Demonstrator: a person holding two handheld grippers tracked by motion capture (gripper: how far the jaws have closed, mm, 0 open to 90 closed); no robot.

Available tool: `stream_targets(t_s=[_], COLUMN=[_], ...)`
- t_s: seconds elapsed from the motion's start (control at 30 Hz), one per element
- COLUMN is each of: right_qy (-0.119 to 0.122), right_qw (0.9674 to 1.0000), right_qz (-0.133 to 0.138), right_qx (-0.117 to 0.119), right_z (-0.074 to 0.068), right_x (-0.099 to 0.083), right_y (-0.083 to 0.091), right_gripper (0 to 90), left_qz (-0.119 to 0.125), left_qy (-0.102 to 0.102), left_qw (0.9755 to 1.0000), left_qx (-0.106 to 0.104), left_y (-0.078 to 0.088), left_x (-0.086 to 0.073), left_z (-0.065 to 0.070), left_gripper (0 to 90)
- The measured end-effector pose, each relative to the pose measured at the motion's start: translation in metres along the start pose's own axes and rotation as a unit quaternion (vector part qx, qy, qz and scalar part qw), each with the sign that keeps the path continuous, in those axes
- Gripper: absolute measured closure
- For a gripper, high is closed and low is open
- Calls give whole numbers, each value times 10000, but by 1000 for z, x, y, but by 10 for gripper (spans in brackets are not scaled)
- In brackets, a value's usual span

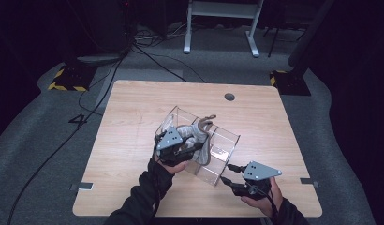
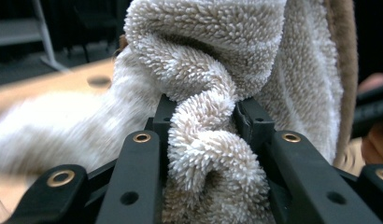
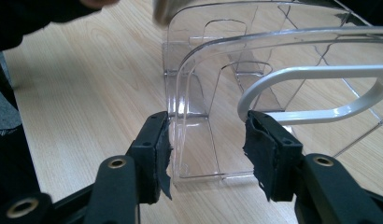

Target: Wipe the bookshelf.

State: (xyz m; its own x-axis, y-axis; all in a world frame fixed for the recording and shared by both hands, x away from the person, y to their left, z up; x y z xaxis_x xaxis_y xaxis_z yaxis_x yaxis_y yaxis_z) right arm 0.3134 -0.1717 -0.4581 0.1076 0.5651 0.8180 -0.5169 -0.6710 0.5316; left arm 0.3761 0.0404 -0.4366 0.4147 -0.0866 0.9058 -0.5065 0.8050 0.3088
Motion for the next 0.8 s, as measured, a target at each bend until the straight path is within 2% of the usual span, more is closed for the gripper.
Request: stream_targets(t_s=[0.03, 0.07, 0.17, 0.2, 0.3, 0.33, 0.37, 0.4, 0.43, 0.47, 0.53, 0.57, 0.63, 0.77, 0.8], right_qy=[-21, -8, 43, 54, 63, 54, 54, 66, 79, 79, 111, 111, 57, 113, 103], right_qw=[10000, 10000, 10000, 10000, 9999, 9999, 9999, 9999, 9999, 9999, 9998, 9998, 9999, 9998, 9997], right_qz=[13, 0, -16, -5, 0, 13, 13, 46, 63, 63, 119, 119, 143, 128, 139], right_qx=[0, -14, -18, -60, -83, -90, -90, -72, -55, -55, -70, -70, -50, -127, -146], right_z=[0, 0, 0, 0, 1, 2, 2, 1, 0, 0, -1, -1, -1, -1, -1], right_x=[0, 0, 0, 1, 1, 1, 1, 2, 2, 2, 4, 4, 4, 6, 6], right_y=[0, 0, 1, 1, 1, 1, 1, 2, 2, 2, 1, 1, 0, -4, -4], right_gripper=[511, 513, 513, 511, 509, 502, 502, 500, 498, 498, 478, 478, 473, 463, 463], left_qz=[-73, -207, -277, -391, -515, -772, -772, -889, -952, -952, -1143, -1143, -1307, -1384, -1392], left_qy=[16, -150, -169, -329, -364, -567, -567, -481, -495, -495, -440, -440, -497, -549, -623], left_qw=[10000, 9995, 9991, 9977, 9967, 9931, 9931, 9921, 9910, 9910, 9888, 9888, 9860, 9841, 9833], left_qx=[41, 175, 286, 457, 504, 676, 676, 749, 795, 795, 849, 849, 911, 968, 994], left_y=[-1, -2, -4, -5, -6, -11, -11, -18, -21, -21, -26, -26, -29, -31, -32], left_x=[-5, -12, -19, -26, -33, -44, -44, -55, -59, -59, -71, -71, -79, -79, -77], left_z=[0, -1, -1, -2, -4, -7, -7, -10, -11, -11, -15, -15, -18, -18, -18], left_gripper=[670, 672, 675, 679, 679, 678, 679, 679, 680, 681, 683, 683, 684, 682, 681])
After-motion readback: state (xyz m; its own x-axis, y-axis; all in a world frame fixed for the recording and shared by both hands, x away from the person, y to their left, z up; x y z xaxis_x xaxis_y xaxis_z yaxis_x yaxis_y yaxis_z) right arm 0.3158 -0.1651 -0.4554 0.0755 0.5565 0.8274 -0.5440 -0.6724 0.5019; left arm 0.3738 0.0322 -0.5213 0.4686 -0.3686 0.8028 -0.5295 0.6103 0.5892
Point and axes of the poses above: each handheld gripper's, and its own axes: y roughly backward along the jaws, x roughly out of its top, z roughly to its right, the point moved 5 cm from there along -y, roughly forward along the jaws, and after that the axes turned 9 degrees about y, right-handed, at the moved point
